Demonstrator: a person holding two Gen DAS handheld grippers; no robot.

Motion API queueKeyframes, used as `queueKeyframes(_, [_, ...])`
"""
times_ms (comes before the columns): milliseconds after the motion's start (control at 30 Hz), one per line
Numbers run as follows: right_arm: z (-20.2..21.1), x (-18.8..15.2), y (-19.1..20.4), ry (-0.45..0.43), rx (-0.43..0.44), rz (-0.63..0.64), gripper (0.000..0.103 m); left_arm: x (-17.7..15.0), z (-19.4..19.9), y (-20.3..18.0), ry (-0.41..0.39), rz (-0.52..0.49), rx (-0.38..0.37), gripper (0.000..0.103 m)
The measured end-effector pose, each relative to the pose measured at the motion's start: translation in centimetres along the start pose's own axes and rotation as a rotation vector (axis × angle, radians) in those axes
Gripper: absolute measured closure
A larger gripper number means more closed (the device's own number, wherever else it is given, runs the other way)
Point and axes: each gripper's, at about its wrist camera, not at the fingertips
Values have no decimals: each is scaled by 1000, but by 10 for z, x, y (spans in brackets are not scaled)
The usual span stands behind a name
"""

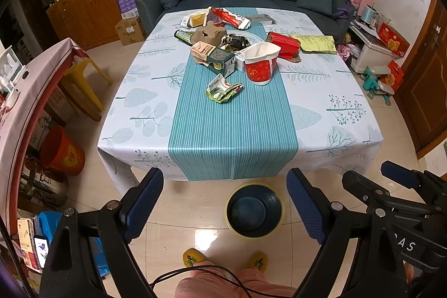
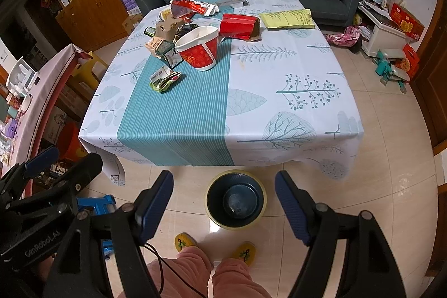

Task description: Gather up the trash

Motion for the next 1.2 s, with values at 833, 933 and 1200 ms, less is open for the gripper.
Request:
queueKeyframes(833, [14, 24, 2, -56, 83, 25, 27, 20, 33, -1, -75, -14, 61, 14])
queueKeyframes(933, [12, 32, 6, -60, 95, 25, 27, 30, 33, 10, -95, -9, 59, 14])
queueKeyframes(1200, [-6, 64, 17, -50, 92, 34, 27, 74, 0, 61, -42, 65, 26, 14])
Point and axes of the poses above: each gripper's, at about its wrist camera, not at the fingertips, and z roughly against the way its jaws point, y to its left, x to its top
